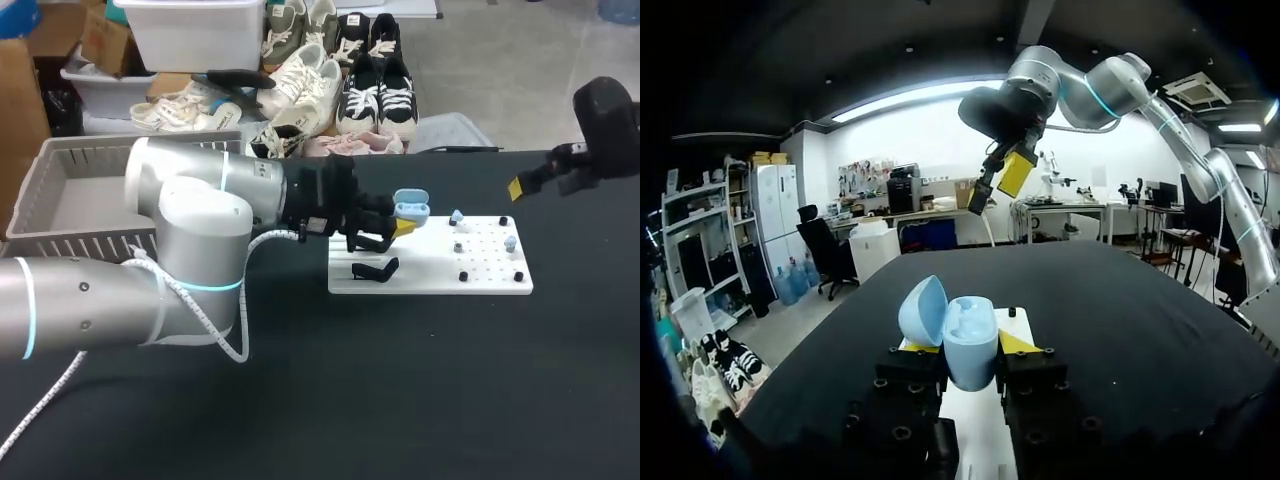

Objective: Pick up each earbud case from the left stands, insert the matching earbuds, close the lid, and place the case in the box.

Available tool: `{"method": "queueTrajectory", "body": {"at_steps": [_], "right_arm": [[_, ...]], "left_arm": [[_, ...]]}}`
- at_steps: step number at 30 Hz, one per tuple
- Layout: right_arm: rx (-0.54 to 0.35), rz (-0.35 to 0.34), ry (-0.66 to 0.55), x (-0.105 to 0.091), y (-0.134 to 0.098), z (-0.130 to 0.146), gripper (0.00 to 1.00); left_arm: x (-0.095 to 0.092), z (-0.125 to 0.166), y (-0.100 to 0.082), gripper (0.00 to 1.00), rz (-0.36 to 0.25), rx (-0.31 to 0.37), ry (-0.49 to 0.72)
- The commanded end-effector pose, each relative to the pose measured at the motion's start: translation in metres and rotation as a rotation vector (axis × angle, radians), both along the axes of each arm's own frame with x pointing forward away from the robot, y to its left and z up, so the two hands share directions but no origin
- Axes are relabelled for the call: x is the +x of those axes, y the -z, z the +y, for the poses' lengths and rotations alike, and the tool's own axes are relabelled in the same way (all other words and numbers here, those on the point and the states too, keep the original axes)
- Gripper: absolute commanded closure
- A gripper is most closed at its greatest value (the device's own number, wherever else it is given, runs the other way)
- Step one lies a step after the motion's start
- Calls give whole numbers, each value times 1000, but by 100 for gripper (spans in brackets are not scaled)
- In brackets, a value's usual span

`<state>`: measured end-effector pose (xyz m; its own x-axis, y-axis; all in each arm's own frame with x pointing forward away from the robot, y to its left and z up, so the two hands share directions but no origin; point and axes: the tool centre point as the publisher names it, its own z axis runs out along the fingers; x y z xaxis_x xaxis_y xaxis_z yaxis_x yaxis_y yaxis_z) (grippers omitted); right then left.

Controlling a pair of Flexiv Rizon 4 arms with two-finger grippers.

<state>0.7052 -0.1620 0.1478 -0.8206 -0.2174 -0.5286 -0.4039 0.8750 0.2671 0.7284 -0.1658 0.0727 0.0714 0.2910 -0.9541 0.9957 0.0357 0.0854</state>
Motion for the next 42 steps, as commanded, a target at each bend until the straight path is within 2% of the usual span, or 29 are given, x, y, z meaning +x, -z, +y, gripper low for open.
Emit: {"method": "queueTrajectory", "body": {"at_steps": [1, 7, 12, 18, 27, 36, 42], "right_arm": [[-24, 10, 6, -2, -2, 0, 0], [-92, 53, -11, -4, -3, -6, 0], [-196, 114, -25, -5, 3, -18, 0], [-350, 164, -91, -1, 22, -30, 0], [-511, 207, -154, 11, 56, -33, 0], [-525, 199, -132, 17, 82, -21, 0], [-516, 221, -108, 23, 92, -8, 0]], "left_arm": [[-4, 0, 2, 100, -7, 2, -33], [-4, 0, 2, 100, -7, 2, -33], [-4, 0, 2, 100, -7, 2, -33], [-4, 0, 2, 100, -7, 2, -33], [-4, 0, 2, 100, -7, 2, -33], [-4, 0, 2, 100, -7, 2, -33], [-4, 0, 2, 100, -7, 2, -33]]}}
